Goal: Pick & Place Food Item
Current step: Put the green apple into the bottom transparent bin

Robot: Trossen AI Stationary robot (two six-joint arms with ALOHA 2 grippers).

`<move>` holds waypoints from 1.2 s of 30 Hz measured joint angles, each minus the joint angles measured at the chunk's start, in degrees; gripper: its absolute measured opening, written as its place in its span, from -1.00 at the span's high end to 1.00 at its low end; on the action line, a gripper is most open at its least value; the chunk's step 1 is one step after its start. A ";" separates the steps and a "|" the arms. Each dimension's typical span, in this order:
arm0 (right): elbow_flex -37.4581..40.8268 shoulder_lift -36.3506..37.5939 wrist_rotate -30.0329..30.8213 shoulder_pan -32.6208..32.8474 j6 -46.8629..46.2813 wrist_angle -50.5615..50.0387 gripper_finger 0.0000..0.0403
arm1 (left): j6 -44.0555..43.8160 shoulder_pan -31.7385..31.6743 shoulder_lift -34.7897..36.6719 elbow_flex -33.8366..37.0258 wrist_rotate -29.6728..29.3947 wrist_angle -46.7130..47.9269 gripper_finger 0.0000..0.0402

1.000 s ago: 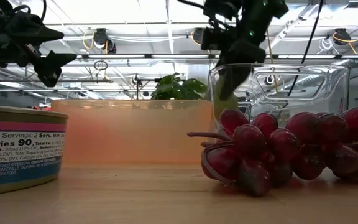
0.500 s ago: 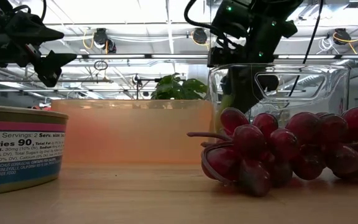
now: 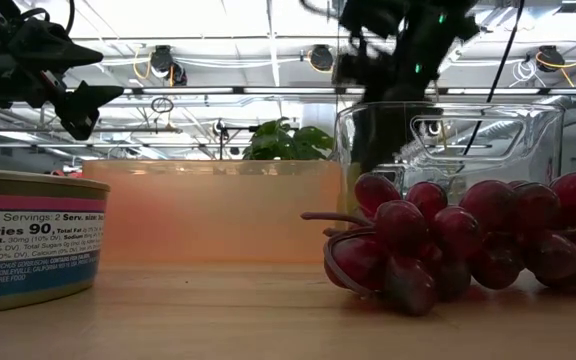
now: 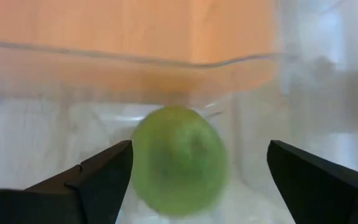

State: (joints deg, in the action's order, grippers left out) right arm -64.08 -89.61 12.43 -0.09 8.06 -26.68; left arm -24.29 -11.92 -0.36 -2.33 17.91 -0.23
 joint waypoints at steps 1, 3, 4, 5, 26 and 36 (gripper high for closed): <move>-0.89 1.01 1.99 0.63 -0.96 -2.07 -0.73 | -0.02 0.00 0.00 0.01 0.00 0.01 -0.21; -2.86 3.66 5.09 2.26 -4.91 -9.50 -0.73 | -0.08 0.00 0.00 0.01 0.00 0.02 -0.21; -4.10 5.16 5.66 3.16 -7.90 -14.11 -0.73 | -0.07 0.00 0.00 0.01 0.00 0.00 -0.21; -5.54 6.64 5.59 4.22 -11.85 -18.25 -0.73 | -0.02 0.00 0.00 0.01 0.00 0.00 -0.21; -6.92 15.90 -11.05 48.52 -102.52 -52.51 -0.72 | -0.05 0.00 0.00 0.02 0.00 0.00 -0.21; 2.56 12.24 -12.57 58.57 -115.07 -43.35 -0.71 | -0.02 0.00 0.00 0.00 0.00 0.00 -0.21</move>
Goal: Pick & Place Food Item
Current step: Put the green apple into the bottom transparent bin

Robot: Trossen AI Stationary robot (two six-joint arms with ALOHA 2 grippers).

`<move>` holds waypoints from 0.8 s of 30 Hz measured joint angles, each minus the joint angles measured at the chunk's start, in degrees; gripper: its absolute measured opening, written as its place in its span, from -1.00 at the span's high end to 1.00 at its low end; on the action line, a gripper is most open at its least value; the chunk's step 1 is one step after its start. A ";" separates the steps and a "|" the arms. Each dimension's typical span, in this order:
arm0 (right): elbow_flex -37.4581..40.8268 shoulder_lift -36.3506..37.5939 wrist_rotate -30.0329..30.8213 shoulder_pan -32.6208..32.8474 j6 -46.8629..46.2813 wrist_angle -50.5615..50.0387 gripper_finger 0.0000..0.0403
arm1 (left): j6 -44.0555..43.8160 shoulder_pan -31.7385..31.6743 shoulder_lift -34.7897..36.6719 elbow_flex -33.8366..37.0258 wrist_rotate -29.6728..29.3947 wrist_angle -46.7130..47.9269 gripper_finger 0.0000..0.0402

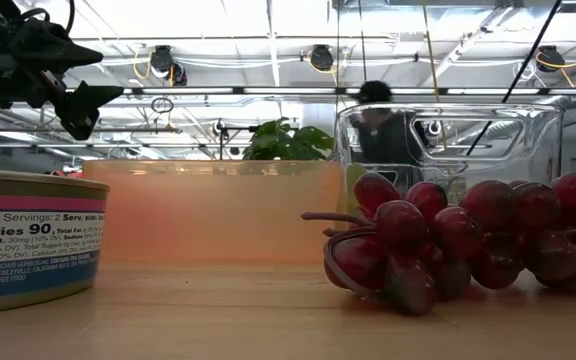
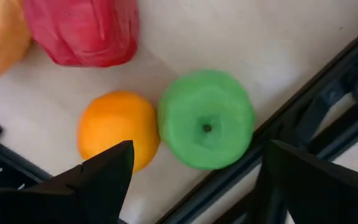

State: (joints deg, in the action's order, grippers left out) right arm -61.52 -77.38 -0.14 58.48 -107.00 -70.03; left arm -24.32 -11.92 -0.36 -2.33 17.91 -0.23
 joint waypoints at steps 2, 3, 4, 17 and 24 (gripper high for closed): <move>1.80 -0.57 0.02 0.35 -0.20 0.28 -0.71 | 0.00 0.00 0.00 0.02 0.00 0.00 -0.21; 2.81 -0.76 0.05 0.52 -0.20 0.47 -0.71 | 0.01 0.00 0.00 0.00 0.00 0.00 -0.21; 3.81 -0.83 0.14 0.53 -0.18 0.84 -0.71 | 0.00 0.00 0.00 0.00 0.00 0.00 -0.21; 15.97 -0.83 -4.66 0.51 -2.09 15.50 -0.71 | 0.02 0.00 0.00 0.02 0.00 0.00 -0.21; 16.22 0.09 -10.43 0.42 -7.63 16.86 -0.72 | 0.02 0.00 0.00 0.02 0.00 0.00 -0.21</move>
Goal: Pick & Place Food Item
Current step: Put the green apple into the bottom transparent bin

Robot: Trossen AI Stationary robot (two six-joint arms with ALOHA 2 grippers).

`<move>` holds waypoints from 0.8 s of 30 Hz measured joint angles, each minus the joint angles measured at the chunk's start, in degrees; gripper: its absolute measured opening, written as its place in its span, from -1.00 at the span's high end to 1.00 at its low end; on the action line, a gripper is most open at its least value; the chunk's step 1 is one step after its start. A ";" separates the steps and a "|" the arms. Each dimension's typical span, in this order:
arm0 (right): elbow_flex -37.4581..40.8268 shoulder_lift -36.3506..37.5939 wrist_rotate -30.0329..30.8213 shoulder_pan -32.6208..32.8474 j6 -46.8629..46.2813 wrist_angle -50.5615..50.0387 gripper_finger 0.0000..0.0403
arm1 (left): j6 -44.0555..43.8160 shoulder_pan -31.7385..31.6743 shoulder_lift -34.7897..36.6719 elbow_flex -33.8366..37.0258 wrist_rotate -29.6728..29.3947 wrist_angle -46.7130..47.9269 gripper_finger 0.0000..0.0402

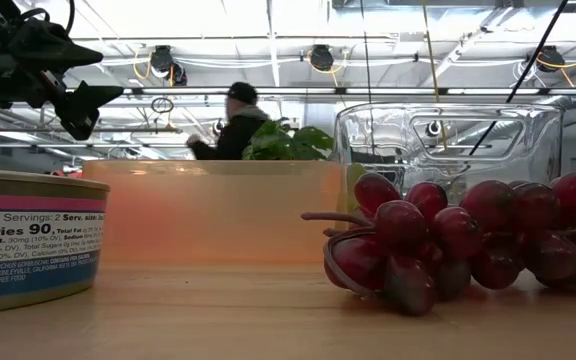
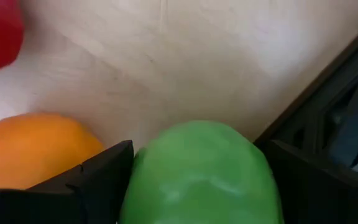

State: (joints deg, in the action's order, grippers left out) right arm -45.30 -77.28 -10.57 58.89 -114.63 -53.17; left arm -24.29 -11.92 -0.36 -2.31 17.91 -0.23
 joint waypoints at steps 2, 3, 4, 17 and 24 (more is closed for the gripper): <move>0.04 0.63 -0.28 0.00 -1.57 0.09 -0.72 | 0.00 0.00 0.00 0.00 0.00 0.00 -0.21; 0.04 0.94 -0.52 0.00 -2.36 0.16 -0.71 | -0.02 0.00 0.00 0.00 0.00 0.00 -0.21; 0.04 1.18 -0.72 0.00 -2.82 0.36 -0.70 | 0.00 0.00 0.00 -0.02 0.00 0.00 -0.21; 0.11 7.63 8.41 -0.04 -3.18 1.59 -0.53 | 0.00 0.00 0.00 0.00 0.00 0.00 -0.21; 0.11 16.08 23.47 -1.06 -0.80 3.96 -0.51 | 0.00 0.00 0.00 -0.01 0.00 0.00 -0.21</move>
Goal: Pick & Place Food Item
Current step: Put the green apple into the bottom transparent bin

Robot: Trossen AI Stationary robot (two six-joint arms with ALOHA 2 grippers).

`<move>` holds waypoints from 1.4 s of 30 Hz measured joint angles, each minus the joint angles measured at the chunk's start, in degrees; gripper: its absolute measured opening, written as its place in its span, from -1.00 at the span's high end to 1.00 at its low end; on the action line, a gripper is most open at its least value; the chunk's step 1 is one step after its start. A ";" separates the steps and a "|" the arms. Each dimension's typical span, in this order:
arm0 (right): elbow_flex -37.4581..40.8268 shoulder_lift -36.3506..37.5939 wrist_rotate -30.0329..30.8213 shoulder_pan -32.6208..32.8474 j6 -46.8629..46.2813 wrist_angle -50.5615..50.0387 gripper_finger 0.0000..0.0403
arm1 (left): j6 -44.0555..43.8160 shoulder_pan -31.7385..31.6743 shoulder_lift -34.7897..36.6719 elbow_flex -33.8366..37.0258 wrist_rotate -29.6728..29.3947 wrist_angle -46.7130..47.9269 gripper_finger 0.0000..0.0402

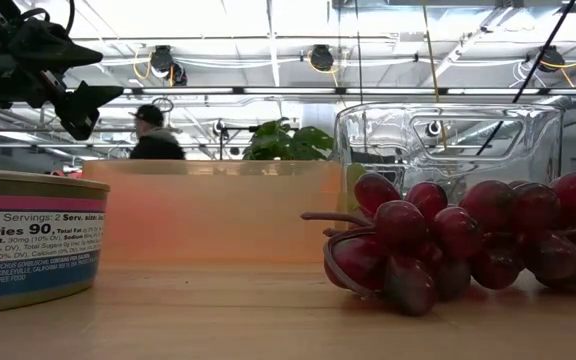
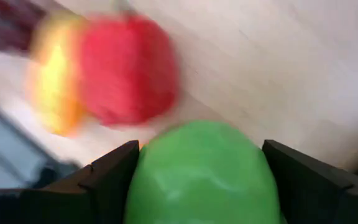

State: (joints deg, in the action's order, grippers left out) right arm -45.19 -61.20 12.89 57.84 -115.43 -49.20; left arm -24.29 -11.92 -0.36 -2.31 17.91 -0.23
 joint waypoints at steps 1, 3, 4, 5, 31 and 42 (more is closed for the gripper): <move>0.00 1.31 3.04 -0.13 0.96 0.36 -0.51 | 0.00 0.00 0.00 0.00 0.00 0.00 -0.21; 0.00 3.67 10.29 -0.61 3.76 1.03 -0.51 | 0.00 0.00 0.00 0.00 0.00 0.00 -0.21; 0.00 4.72 14.33 -0.88 6.06 1.41 -0.52 | 0.02 0.00 0.00 -0.02 0.00 0.00 -0.21; 0.00 5.70 18.81 -1.25 8.79 2.21 -0.53 | 0.00 0.00 0.00 -0.02 0.00 0.00 -0.21; -18.78 -7.36 -7.06 -56.71 91.21 15.40 -0.52 | -0.02 0.00 0.00 -0.01 0.00 0.00 -0.21; -25.57 -27.26 -6.76 -59.07 96.86 -0.41 -0.52 | -0.01 0.00 0.00 0.00 0.00 0.00 -0.21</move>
State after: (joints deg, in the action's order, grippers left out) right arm -70.76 -88.45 6.14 -1.23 -18.57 -49.61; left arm -24.30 -11.92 -0.36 -2.31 17.91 -0.23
